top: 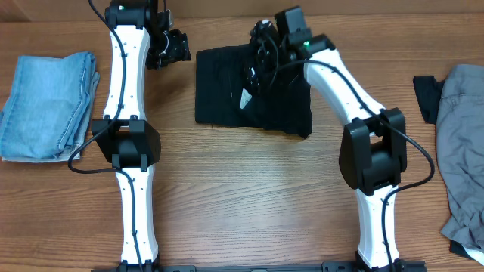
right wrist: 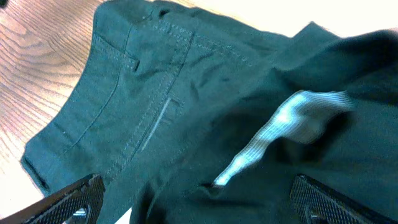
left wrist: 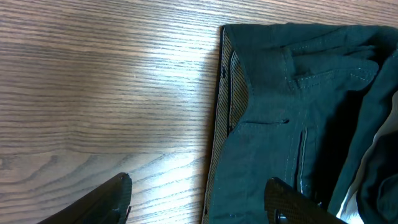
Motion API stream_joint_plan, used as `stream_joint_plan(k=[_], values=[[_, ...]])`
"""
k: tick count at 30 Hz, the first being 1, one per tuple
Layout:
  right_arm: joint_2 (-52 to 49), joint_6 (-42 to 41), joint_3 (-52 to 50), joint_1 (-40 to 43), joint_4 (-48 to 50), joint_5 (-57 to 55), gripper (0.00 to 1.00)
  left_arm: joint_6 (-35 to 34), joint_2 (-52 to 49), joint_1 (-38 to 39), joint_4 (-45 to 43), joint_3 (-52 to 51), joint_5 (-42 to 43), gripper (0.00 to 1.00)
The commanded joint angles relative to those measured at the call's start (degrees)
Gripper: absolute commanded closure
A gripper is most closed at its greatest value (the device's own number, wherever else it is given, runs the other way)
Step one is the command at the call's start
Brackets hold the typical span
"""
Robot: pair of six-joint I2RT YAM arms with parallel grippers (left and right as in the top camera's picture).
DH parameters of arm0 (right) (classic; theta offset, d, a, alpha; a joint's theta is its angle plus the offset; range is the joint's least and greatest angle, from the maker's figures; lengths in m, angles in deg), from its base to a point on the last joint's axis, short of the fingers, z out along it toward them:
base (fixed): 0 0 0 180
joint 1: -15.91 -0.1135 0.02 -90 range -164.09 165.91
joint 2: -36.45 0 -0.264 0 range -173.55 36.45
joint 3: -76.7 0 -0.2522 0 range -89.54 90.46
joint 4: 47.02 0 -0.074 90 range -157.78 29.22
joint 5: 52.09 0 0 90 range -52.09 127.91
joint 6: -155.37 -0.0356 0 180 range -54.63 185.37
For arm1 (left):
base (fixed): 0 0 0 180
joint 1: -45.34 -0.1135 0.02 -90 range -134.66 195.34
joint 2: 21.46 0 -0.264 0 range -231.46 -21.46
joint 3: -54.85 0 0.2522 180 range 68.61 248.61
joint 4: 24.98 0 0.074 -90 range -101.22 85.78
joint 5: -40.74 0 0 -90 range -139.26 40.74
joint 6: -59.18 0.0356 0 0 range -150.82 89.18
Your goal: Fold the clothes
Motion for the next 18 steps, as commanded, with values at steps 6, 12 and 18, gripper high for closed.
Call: stream_joint_plan(k=[6, 12, 18], values=[[-1.03, -3.67, -6.56, -3.17, 6.47, 4.39, 0.0, -0.81, 0.09, 0.07, 0.09, -0.22, 0.44, 0.28], [2.1, -3.65, 4.11, -2.27, 0.85, 4.26, 0.0, -0.81, 0.09, 0.04, 0.35, -0.22, 0.44, 0.28], [6.82, -3.72, 10.36, 0.61, -8.83, -1.27, 0.0, -3.1, 0.07, 0.17, 1.44, -1.42, 0.68, 0.09]])
